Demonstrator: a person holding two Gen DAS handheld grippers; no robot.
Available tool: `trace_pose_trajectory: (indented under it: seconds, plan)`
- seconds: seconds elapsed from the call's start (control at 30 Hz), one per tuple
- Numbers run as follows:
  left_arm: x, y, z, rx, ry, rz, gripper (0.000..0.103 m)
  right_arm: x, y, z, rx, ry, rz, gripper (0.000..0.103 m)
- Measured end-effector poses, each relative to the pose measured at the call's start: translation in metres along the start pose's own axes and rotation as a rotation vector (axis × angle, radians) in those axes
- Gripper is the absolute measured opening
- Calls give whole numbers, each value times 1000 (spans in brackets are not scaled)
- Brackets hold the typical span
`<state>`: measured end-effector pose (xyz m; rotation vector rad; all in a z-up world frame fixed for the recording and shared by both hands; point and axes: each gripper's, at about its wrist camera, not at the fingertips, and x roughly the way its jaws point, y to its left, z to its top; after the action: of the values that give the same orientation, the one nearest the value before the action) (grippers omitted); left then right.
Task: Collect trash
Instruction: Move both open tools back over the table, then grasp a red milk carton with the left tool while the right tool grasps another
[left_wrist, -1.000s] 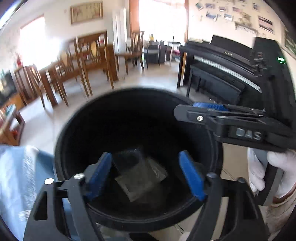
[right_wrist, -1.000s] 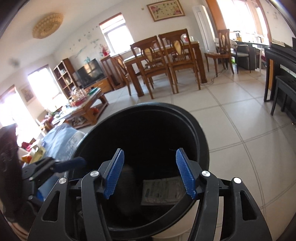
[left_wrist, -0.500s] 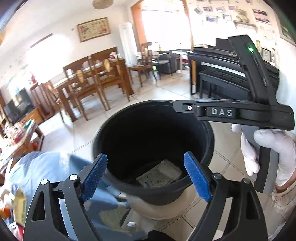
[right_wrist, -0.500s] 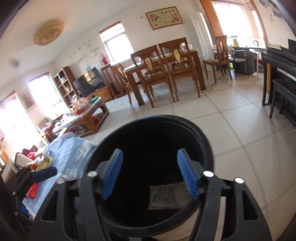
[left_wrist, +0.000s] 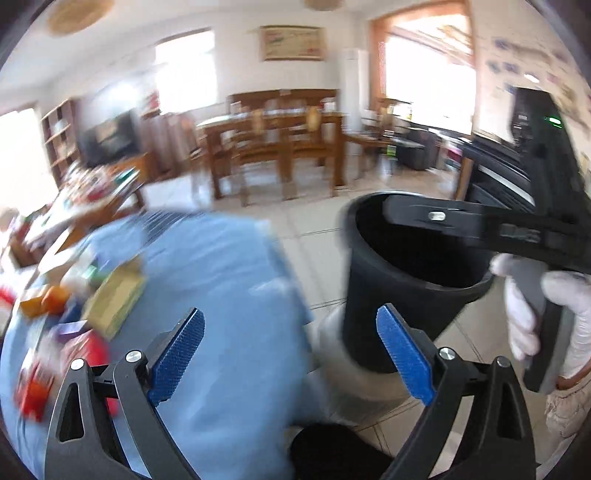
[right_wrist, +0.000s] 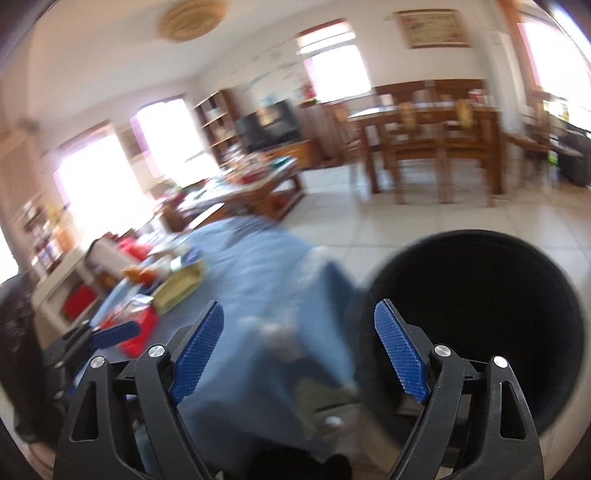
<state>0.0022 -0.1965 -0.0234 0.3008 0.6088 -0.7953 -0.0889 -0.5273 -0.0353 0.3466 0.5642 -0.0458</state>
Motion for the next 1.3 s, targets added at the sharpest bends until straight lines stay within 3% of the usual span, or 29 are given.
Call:
trace_pose_trajectory:
  seconds: [0.17, 0.3, 0.47, 0.6, 0.77, 1.1, 1.23, 1.3]
  plan:
    - [-22, 92, -33, -182, 21, 136, 94, 48, 80, -1, -108, 111, 138, 83]
    - [-45, 165, -55, -304, 15, 250, 94, 82, 135, -5, -172, 180, 196, 83]
    - [-59, 222, -73, -336, 24, 325, 93, 116, 189, -13, -231, 244, 239, 83]
    - [-58, 258, -83, -352, 45, 317, 93, 144, 222, -23, -262, 289, 261, 83]
    - [-48, 275, -92, -349, 90, 268, 93, 168, 250, -36, -295, 339, 268, 83]
    - [-20, 275, -96, -277, 189, 200, 93, 203, 278, -57, -397, 417, 191, 83]
    - [-6, 284, -100, -323, 250, 153, 75, 212, 283, -60, -424, 420, 155, 83]
    - [-7, 287, -101, -342, 251, 142, 74, 214, 282, -60, -430, 421, 146, 83]
